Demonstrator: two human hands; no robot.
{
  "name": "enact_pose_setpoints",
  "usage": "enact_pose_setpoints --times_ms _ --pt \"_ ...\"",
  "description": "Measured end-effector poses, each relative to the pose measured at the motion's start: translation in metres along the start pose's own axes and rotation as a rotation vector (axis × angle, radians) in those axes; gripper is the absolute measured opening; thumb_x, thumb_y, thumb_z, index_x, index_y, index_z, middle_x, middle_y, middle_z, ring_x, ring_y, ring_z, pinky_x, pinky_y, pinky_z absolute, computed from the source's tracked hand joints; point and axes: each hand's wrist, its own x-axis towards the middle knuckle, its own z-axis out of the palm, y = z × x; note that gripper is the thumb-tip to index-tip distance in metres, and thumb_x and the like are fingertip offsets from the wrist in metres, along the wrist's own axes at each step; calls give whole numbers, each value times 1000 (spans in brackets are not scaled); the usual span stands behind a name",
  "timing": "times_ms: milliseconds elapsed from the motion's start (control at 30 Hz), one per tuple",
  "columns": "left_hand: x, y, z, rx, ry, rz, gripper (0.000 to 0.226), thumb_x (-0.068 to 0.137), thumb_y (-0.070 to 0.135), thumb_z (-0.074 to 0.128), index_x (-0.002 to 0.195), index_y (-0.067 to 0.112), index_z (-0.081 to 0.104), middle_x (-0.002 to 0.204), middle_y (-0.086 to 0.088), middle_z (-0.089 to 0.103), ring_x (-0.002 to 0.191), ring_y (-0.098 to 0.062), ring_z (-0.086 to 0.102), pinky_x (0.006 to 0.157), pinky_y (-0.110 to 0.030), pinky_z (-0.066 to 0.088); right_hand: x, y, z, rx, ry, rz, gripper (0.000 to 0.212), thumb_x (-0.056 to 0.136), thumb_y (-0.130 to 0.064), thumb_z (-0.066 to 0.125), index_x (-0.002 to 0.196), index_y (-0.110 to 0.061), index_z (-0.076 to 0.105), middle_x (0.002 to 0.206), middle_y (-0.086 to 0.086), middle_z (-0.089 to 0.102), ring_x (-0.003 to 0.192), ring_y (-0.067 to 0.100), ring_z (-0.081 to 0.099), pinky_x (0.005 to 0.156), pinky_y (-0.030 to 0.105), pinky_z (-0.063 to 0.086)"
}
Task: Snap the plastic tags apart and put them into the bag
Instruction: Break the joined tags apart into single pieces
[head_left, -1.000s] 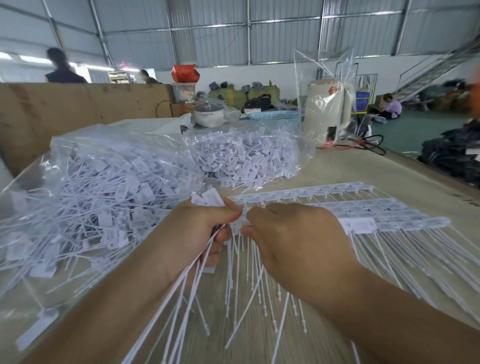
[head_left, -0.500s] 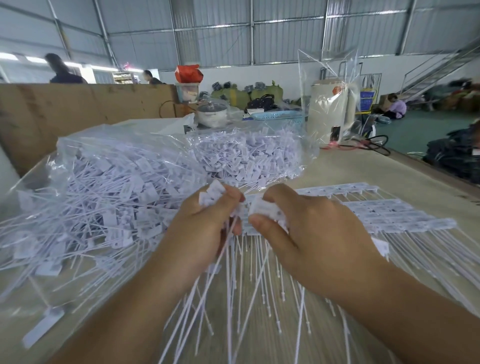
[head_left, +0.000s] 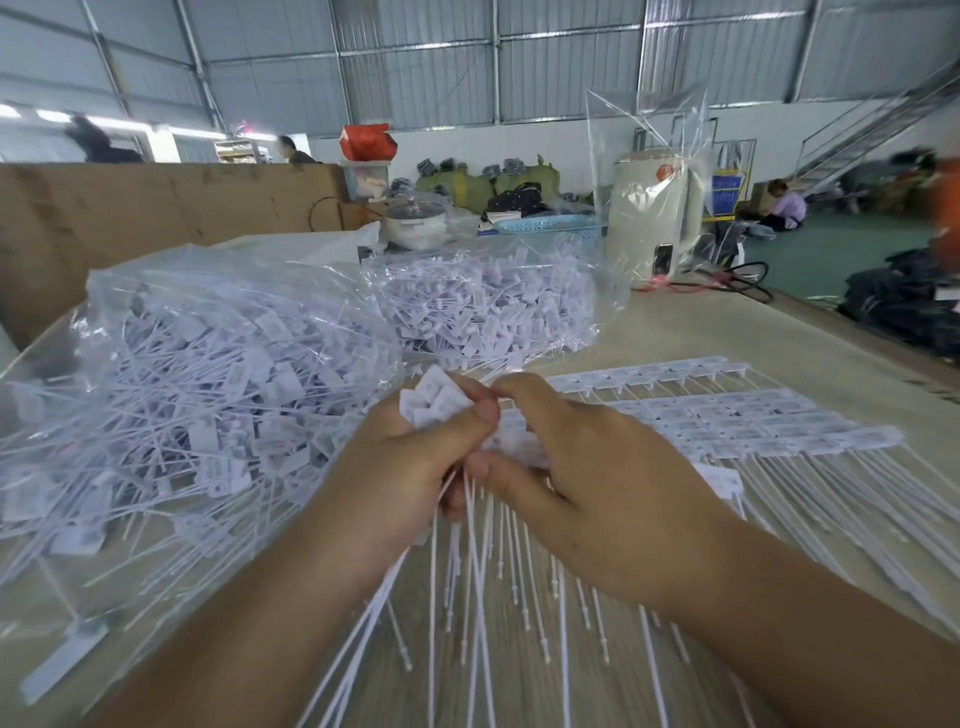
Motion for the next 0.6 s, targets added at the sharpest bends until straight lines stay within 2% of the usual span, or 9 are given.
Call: enact_pose_setpoints --times_ms 67,133,267,367,467,600 --pt "2 2 -4 -32 63 -15 19 69 37 74 79 21 71 56 -1 61 40 -12 49 38 -19 41 1 5 -4 10 -11 44 38 87 -62 31 83 -28 47 63 -10 48 56 9 49 51 31 36" --pt "3 2 -6 -19 79 -23 22 68 39 69 80 21 70 54 0 61 40 -12 49 40 -22 42 2 10 -6 63 -38 74 40 89 -58 36 65 -26 39 55 -7 44 49 8 44 49 31 31" --pt "1 0 -6 39 2 -68 22 68 45 68 77 26 72 56 0 59 45 -14 52 38 -22 41 3 12 -4 77 -103 42 39 94 -50 44 63 -30 34 54 -7 41 48 8 42 51 30 31" --pt "0 1 -7 32 -97 -133 21 71 48 74 75 28 71 54 3 60 43 -7 55 38 -20 39 3 12 -2 94 -106 24 34 93 -51 44 66 -32 39 55 -9 42 50 8 43 51 31 34" --pt "1 2 -6 -5 -79 -123 18 72 44 69 74 26 68 50 5 57 38 -5 50 37 -16 37 3 12 -1 172 -93 26 29 94 -46 50 72 -27 48 53 -8 43 48 9 43 50 31 35" --pt "4 2 -4 -43 -1 -139 21 74 39 67 80 20 63 47 5 54 35 -7 47 37 -17 34 5 9 2 121 -12 37 38 91 -45 55 62 -25 41 50 -7 40 47 11 41 50 36 38"
